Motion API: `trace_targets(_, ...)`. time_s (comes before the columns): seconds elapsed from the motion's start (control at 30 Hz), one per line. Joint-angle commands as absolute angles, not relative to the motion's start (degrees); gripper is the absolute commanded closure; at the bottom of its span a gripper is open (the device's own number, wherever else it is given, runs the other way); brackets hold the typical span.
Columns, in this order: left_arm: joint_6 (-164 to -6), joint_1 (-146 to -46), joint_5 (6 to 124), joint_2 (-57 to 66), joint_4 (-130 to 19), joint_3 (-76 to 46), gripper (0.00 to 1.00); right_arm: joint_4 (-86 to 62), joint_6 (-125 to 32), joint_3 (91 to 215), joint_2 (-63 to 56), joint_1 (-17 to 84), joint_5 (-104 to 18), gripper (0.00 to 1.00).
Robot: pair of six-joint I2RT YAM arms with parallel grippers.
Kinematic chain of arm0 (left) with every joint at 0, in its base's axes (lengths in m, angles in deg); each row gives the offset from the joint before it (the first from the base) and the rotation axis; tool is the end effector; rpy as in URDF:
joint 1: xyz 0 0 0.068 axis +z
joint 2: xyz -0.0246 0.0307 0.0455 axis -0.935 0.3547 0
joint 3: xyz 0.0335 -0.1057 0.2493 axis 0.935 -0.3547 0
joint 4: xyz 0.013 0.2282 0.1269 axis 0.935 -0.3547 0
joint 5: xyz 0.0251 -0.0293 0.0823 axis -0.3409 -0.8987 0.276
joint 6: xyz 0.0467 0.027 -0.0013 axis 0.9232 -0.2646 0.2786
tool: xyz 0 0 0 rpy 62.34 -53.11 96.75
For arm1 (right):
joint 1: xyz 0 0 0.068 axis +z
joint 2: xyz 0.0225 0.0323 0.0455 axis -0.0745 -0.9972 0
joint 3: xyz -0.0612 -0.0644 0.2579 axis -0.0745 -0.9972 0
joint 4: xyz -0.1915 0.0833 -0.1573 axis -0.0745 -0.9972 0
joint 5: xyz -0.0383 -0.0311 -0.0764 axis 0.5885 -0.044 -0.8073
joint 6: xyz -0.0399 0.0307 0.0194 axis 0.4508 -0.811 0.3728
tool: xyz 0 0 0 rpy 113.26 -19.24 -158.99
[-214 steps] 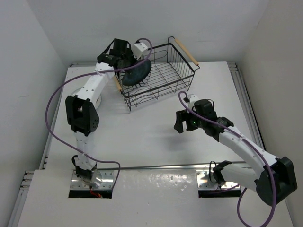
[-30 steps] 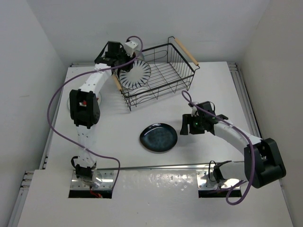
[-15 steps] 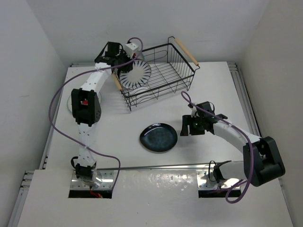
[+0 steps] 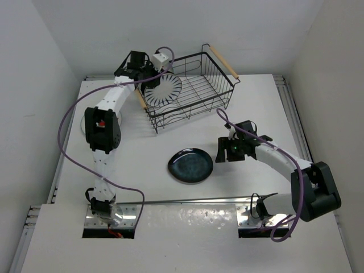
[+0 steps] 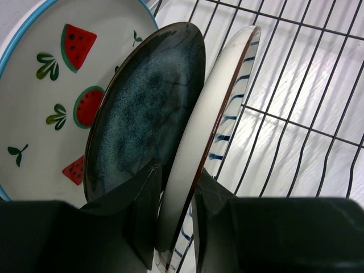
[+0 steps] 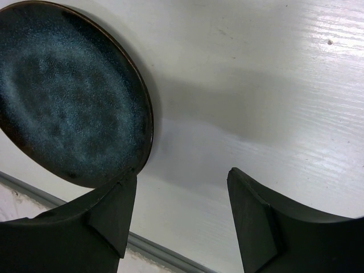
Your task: Unload the plates from the dish rack
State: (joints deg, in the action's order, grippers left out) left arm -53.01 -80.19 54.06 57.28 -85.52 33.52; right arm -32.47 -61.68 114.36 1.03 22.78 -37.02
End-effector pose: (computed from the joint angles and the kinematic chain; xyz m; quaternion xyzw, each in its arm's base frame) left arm 0.5094 -0.1106 0.2875 0.3078 0.8236 -0.1108 0.4633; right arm 0.2236 0.0839 0.1647 -0.0007 0.9614 0.1954 0.1936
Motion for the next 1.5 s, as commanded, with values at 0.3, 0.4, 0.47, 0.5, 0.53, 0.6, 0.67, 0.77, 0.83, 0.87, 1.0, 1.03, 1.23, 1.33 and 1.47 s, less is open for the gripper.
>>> trace_targets(0.3, -55.9, -80.3, 55.6, 47.0, -74.9, 34.8, 1.0, -32.2, -61.2, 115.9, 1.8, 22.6, -36.1, 0.36)
trace_targets(0.4, -55.9, -80.2, 55.1, 46.3, -74.7, 35.0, 1.0, -32.1, -61.2, 115.5, 2.1, 22.7, -36.1, 0.36)
trace_targets(0.47, -56.0, -80.3, 55.0, 45.9, -74.8, 35.1, 1.0, -32.0, -61.4, 115.4, 2.5, 22.7, -36.2, 0.36)
trace_targets(0.5, -56.0, -80.2, 55.0, 45.5, -74.8, 35.1, 1.0, -31.9, -61.5, 115.3, 2.7, 22.7, -36.1, 0.36)
trace_targets(0.53, -56.1, -80.3, 54.8, 45.2, -75.0, 35.0, 1.0, -32.0, -61.5, 115.1, 3.0, 22.7, -36.3, 0.36)
trace_targets(0.6, -56.2, -80.0, 54.3, 44.7, -75.4, 35.0, 1.0, -32.0, -61.7, 115.0, 3.6, 22.7, -36.3, 0.36)
trace_targets(0.67, -57.7, -79.6, 53.8, 44.3, -75.6, 35.0, 1.0, -32.3, -61.8, 115.0, 4.4, 22.7, -36.3, 0.36)
trace_targets(0.77, -61.3, -78.5, 52.2, 44.1, -75.3, 34.9, 1.0, -32.3, -62.1, 115.1, 5.6, 22.6, -36.9, 0.36)
trace_targets(0.83, -63.4, -77.8, 51.1, 43.8, -74.9, 35.0, 1.0, -32.4, -62.2, 115.1, 6.1, 22.7, -37.1, 0.36)
trace_targets(0.87, -65.2, -77.6, 50.8, 43.2, -74.6, 35.4, 1.0, -32.6, -62.1, 115.0, 6.7, 22.7, -37.3, 0.36)
trace_targets(1.0, -71.9, -75.0, 47.8, 40.9, -74.2, 37.9, 1.0, -32.5, -62.8, 114.4, 8.0, 22.7, -37.5, 0.36)
trace_targets(1.03, -74.6, -74.1, 46.7, 40.8, -74.1, 38.6, 1.0, -32.5, -63.0, 114.4, 8.3, 22.7, -37.6, 0.36)
trace_targets(1.23, -91.8, -63.2, 36.3, 38.1, -69.1, 40.5, 1.0, -32.9, -64.3, 114.0, 10.5, 22.8, -39.0, 0.36)
trace_targets(1.33, -94.6, -58.0, 34.5, 36.0, -69.0, 40.7, 1.0, -34.9, -65.4, 115.9, 12.0, 22.8, -41.1, 0.36)
trace_targets(1.47, -99.2, -49.8, 33.3, 30.2, -68.5, 32.6, 1.0, -37.4, -70.2, 116.9, 16.2, 22.8, -48.3, 0.36)
